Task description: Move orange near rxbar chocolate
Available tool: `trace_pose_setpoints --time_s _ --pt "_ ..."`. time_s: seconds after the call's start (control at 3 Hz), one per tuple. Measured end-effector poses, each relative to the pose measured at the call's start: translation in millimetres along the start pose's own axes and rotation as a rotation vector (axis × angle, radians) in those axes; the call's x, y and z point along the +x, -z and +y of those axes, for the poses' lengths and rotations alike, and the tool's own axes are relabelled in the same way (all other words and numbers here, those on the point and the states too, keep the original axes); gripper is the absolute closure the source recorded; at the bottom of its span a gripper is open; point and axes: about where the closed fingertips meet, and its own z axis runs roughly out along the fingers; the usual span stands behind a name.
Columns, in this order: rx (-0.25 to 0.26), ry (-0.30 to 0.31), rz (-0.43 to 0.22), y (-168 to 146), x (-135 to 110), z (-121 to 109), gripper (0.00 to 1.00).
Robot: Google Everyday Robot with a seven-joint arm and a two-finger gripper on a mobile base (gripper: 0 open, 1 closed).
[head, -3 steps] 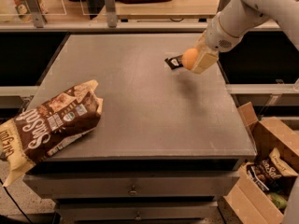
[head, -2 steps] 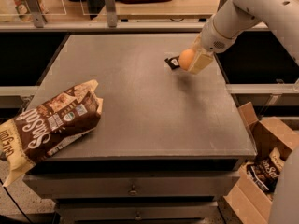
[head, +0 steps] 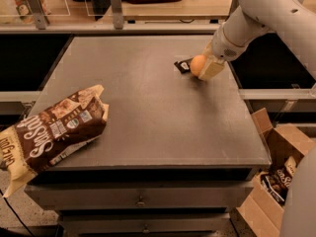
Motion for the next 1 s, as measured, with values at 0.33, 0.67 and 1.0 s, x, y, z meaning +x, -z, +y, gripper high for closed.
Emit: trace_pose_setpoints --time_s 0.33,0.67,1.0 --pt "-0.002 -0.004 -0.002 -1.8 3.6 1.9 0.0" --pt "-0.004 -0.005 -0.005 21.7 7.4 4.9 0.0" --pt "-0.008 -0.005 -0.005 22.2 7.2 5.6 0.0"
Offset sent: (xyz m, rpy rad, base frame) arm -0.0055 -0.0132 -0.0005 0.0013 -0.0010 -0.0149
